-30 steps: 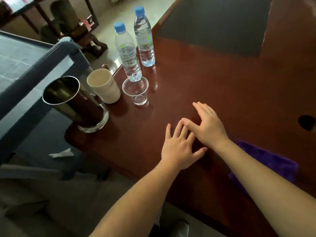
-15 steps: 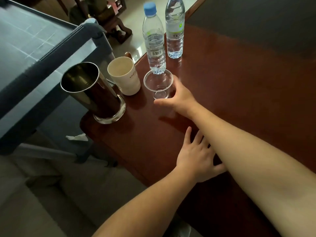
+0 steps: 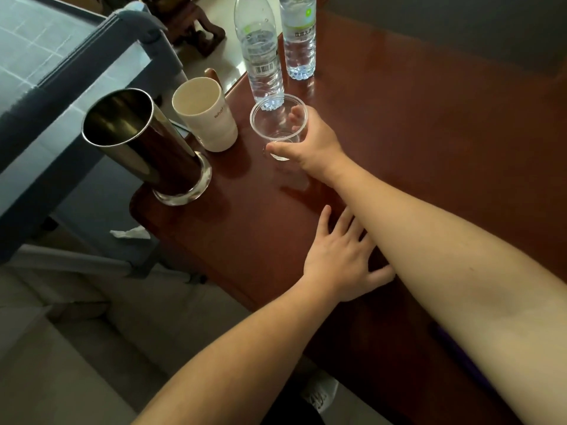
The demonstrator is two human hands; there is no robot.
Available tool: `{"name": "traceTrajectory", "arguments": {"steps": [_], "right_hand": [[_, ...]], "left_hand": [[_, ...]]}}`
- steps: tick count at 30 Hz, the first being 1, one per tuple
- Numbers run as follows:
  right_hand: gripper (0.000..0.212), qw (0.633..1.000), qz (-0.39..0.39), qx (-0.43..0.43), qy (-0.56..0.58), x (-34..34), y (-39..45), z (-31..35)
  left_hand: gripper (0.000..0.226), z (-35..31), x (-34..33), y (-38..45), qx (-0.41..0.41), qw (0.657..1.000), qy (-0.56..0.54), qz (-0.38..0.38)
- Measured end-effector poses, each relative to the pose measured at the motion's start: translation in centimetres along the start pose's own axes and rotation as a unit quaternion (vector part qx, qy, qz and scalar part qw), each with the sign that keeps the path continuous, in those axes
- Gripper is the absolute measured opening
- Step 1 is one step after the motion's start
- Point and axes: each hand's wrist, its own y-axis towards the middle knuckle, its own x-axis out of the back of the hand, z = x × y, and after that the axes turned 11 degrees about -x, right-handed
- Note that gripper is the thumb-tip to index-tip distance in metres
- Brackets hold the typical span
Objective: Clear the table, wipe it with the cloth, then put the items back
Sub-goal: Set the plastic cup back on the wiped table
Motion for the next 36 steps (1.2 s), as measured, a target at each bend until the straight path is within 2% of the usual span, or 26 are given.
{"name": "traceTrajectory", "arguments": {"steps": [6,15,25,36], "right_hand": [[0.087,0.999,-0.036,0.017,-0.01,3.8,-2.4,-0.4],[0.099,0.99,-0.134,-0.041,0.03,12.4,-7.9,-4.5],[0.09,0.936,-0.32,-0.11,0.097,21.1,-18.4,-10.2],[0.09,0.902,-0.387,-0.168,0.089,23.0,-25.4,-15.2]], "left_hand": [[0.079,-0.1,-0.3,0.0,0.01,0.999,0.022,-0.03],[0.08,-0.2,-0.3,0.0,0.024,0.997,0.064,-0.032],[0.082,-0.2,-0.2,0.0,0.025,0.997,0.068,-0.022],[0.084,0.0,-0.5,0.0,0.025,0.997,0.076,-0.018]]}}
